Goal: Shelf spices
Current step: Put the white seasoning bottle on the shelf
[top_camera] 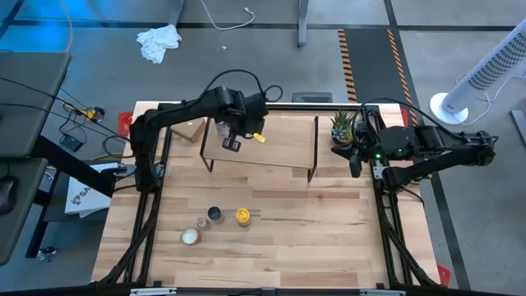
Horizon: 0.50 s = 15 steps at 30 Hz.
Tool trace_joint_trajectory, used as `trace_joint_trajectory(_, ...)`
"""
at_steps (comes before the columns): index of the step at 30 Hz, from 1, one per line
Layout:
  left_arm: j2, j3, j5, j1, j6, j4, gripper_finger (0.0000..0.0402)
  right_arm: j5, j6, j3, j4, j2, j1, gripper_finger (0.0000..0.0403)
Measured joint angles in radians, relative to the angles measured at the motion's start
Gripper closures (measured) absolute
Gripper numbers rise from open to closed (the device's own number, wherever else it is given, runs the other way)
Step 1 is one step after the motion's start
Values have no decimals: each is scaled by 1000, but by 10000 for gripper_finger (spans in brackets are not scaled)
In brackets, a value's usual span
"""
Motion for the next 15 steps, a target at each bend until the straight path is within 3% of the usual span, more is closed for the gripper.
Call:
trace_joint_trajectory(6,9,0,11,44,-3,-9,401,7,21,0,0,1,0,403)
trace_joint_trajectory(15,13,0,-57,53,-63,-62,401,30,26,0,0,1,0,403)
